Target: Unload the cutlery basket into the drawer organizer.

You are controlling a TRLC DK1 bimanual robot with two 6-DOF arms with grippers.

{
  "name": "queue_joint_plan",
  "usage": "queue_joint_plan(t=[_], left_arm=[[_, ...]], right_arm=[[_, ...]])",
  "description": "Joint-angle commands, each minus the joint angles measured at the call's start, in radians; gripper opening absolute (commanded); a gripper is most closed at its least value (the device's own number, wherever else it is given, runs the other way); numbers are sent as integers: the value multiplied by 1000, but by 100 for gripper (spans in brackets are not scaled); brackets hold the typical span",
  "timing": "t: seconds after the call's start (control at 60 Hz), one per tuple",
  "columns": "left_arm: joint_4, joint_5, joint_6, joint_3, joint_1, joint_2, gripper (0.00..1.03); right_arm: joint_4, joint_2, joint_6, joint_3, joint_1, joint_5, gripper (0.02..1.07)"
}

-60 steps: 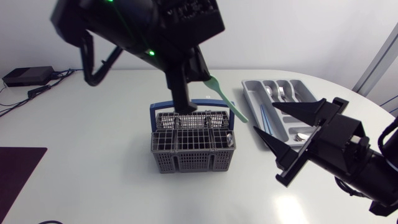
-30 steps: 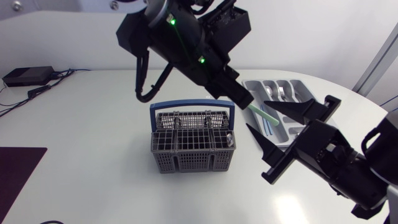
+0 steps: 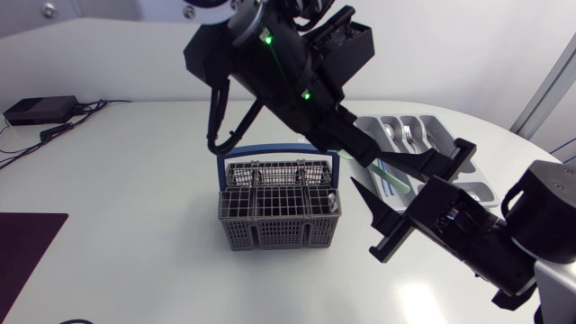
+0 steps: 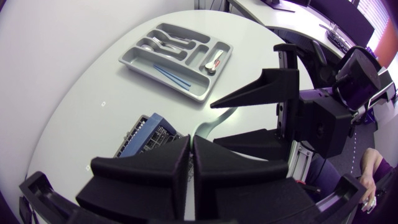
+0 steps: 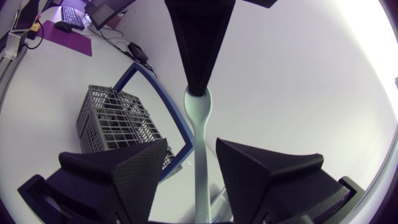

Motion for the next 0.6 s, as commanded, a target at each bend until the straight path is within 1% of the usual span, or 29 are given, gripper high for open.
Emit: queue_joint_plan(t=[0.0, 0.15, 0.217, 0.283, 0.417, 0.483, 0.583], left_arm=[[-14, 10, -34, 36, -6, 21, 3], [-21, 10, -37, 44, -9, 37, 3], [-23, 10, -40, 49, -14, 43, 3], [-31, 10, -46, 56, -15, 52, 3], [-35, 10, -49, 65, -17, 64, 3], [-37, 9, -49, 67, -17, 67, 3], [-38, 9, -48, 70, -17, 67, 3]], right_arm=[[27, 18, -27, -6, 8, 14, 54], [32, 24, -35, -3, 5, 15, 48], [41, 27, -35, -3, 4, 15, 48], [47, 32, -38, -3, 1, 15, 44], [63, 44, -47, -3, 1, 15, 43], [77, 50, -58, -6, -1, 15, 38], [77, 63, -61, -8, -2, 15, 38]])
